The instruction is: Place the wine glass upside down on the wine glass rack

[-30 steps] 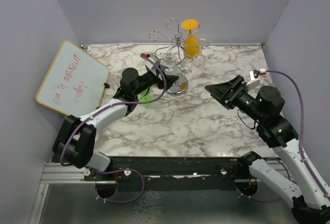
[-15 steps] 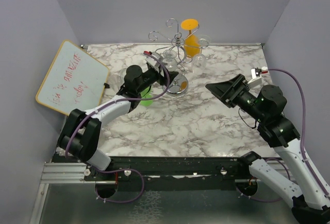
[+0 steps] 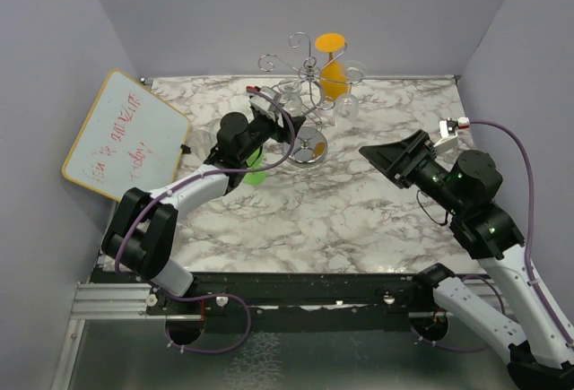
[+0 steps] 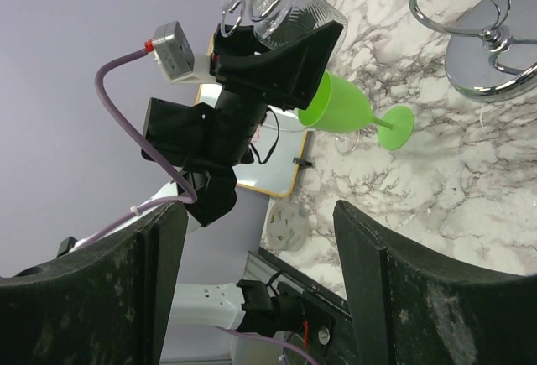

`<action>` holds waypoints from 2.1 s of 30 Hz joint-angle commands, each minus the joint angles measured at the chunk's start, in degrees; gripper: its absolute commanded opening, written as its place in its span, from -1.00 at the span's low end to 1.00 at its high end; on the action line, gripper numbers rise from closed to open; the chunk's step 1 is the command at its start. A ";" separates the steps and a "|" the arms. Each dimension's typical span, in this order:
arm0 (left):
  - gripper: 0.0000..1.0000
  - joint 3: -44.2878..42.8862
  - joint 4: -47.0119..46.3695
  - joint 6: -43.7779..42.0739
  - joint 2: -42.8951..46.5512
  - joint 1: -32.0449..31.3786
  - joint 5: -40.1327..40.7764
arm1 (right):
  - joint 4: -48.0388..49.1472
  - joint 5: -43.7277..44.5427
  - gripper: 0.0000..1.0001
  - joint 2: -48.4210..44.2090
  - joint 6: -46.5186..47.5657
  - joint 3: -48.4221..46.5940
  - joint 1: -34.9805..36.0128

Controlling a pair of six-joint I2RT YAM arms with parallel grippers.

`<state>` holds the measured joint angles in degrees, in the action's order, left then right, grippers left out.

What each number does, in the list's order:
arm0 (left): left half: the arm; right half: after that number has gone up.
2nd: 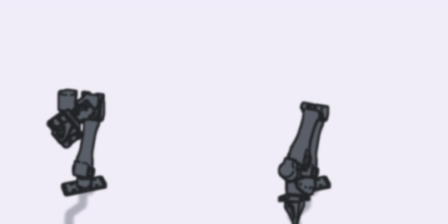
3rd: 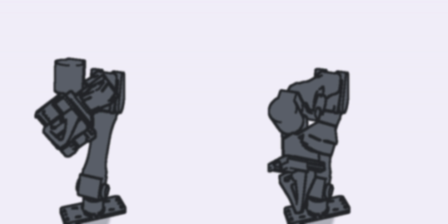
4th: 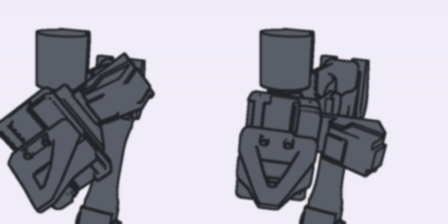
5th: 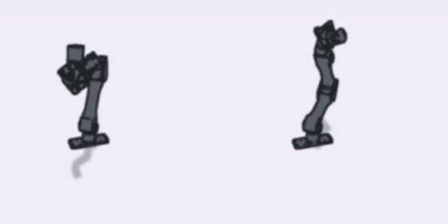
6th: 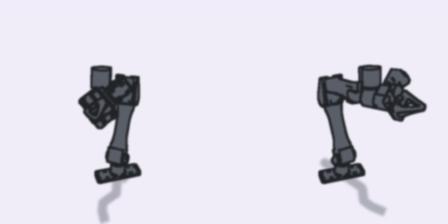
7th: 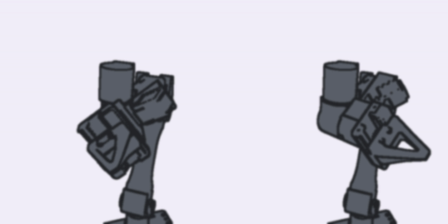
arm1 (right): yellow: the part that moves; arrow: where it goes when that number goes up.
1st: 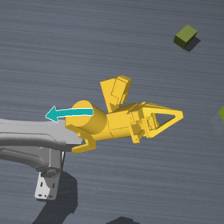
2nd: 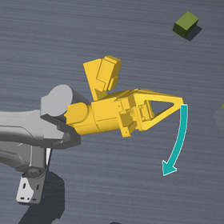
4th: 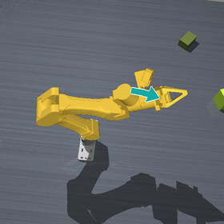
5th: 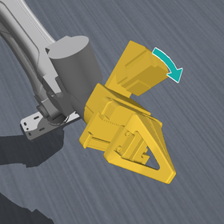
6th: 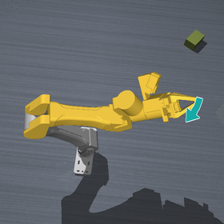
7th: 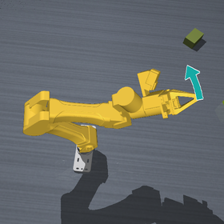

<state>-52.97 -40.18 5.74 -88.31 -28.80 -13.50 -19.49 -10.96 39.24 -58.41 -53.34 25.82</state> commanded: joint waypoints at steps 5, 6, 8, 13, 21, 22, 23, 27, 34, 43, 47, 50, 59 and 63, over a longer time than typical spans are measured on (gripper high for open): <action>-0.83 1.24 -7.25 -0.82 2.40 0.23 7.34 | 0.93 0.33 0.50 -0.61 -0.45 -0.63 0.31; -0.84 1.47 -7.34 -0.81 2.55 0.23 8.10 | 1.14 0.19 0.50 -0.59 -0.59 -0.69 0.24; -0.85 2.19 -7.84 -0.98 2.99 0.23 9.17 | 1.28 0.21 0.50 -0.60 -0.61 -0.73 0.26; -0.87 4.89 -10.69 -1.25 4.75 0.23 11.82 | 1.08 0.12 0.50 -0.92 -0.74 -0.45 0.29; -0.86 8.29 -13.33 -2.92 7.49 0.23 9.31 | 1.23 -0.02 0.49 -1.28 -0.94 -0.38 0.27; -0.85 8.58 -13.34 -3.14 7.72 0.16 8.34 | 1.24 -0.02 0.49 -1.28 -0.92 -0.37 0.29; -0.85 8.85 -13.42 -3.45 7.94 0.16 6.91 | 1.16 -0.09 0.49 -1.28 -0.91 -0.32 0.28; -0.84 10.01 -13.51 -4.86 8.77 0.14 3.78 | 1.03 -0.19 0.49 -1.52 -1.14 0.14 0.27; -0.80 10.91 -13.39 -9.18 9.19 -0.12 -0.62 | 0.34 0.84 0.49 -1.44 -0.42 -1.25 0.32; -0.23 7.74 -5.71 -10.22 6.23 -0.12 -0.63 | 0.06 0.74 0.49 -1.39 -0.66 -0.79 0.22; 0.14 8.46 -5.37 -8.12 7.06 -0.12 -0.61 | 0.11 1.15 0.49 -1.71 -0.67 -0.67 0.24; 0.30 9.01 -4.53 -6.35 8.00 -0.12 -0.52 | 0.27 1.11 0.49 -1.62 -0.67 -0.80 0.21; 0.60 7.34 7.58 -5.93 10.78 -0.03 -0.88 | 0.48 1.04 0.48 -3.25 1.46 -0.79 0.24; 0.70 6.96 8.26 -6.16 10.22 -0.03 -0.26 | 0.35 1.04 0.48 -3.71 1.45 -0.74 0.21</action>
<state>-45.39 -35.44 -0.80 -78.74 -28.73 -12.67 -19.40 -10.96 36.51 -58.19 -53.34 25.82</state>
